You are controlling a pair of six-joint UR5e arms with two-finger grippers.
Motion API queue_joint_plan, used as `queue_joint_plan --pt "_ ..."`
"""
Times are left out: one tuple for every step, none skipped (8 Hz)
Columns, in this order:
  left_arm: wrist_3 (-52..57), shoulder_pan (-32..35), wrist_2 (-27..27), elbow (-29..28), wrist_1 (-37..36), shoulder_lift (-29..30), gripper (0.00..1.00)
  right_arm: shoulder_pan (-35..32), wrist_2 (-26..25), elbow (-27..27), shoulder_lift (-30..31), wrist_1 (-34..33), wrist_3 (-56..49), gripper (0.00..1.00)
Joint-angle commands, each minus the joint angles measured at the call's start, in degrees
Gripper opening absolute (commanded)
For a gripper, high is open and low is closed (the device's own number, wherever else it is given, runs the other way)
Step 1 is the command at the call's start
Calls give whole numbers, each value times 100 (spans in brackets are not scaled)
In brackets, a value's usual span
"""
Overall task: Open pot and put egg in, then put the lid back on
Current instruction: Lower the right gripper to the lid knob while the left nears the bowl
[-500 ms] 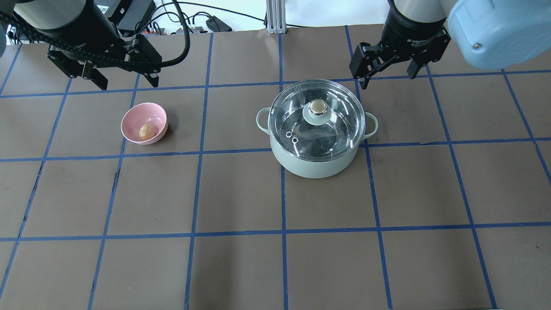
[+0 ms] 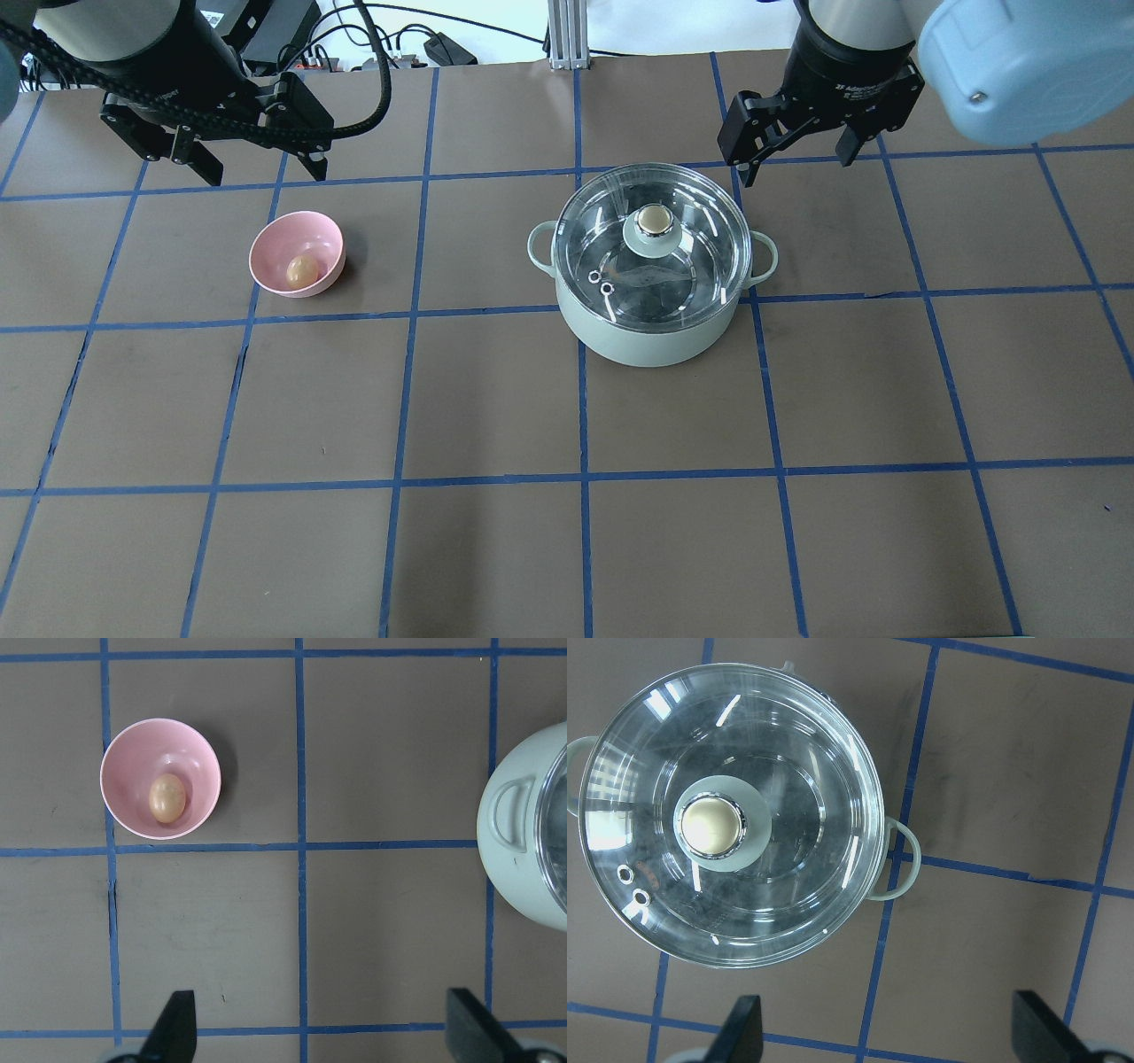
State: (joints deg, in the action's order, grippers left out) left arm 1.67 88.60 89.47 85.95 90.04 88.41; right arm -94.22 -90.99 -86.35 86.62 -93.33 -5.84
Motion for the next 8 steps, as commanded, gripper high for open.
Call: queue_joint_plan --pt "70 -80 9 70 -424 316 100 -9 -6 -5 12 -1 100 100" --pt "131 -115 53 88 -705 491 100 -26 11 -5 -31 25 188 100" --pt "506 -202 149 158 -795 754 100 -35 98 -22 -83 -35 145 100" --pt "614 -342 159 263 -1048 1009 100 -79 38 -23 -223 -540 197 100" --pt "745 -465 272 447 -1364 1142 100 -157 81 -31 -329 -659 380 100" --pt "851 -580 395 623 -1689 1222 100 -323 56 -14 -574 -816 826 100" --pt "1096 -737 431 677 -1805 1327 100 -377 38 -14 -768 -1096 1083 100" --pt "1203 -896 423 677 -1937 1441 100 -456 81 -14 -856 -1143 1399 100"
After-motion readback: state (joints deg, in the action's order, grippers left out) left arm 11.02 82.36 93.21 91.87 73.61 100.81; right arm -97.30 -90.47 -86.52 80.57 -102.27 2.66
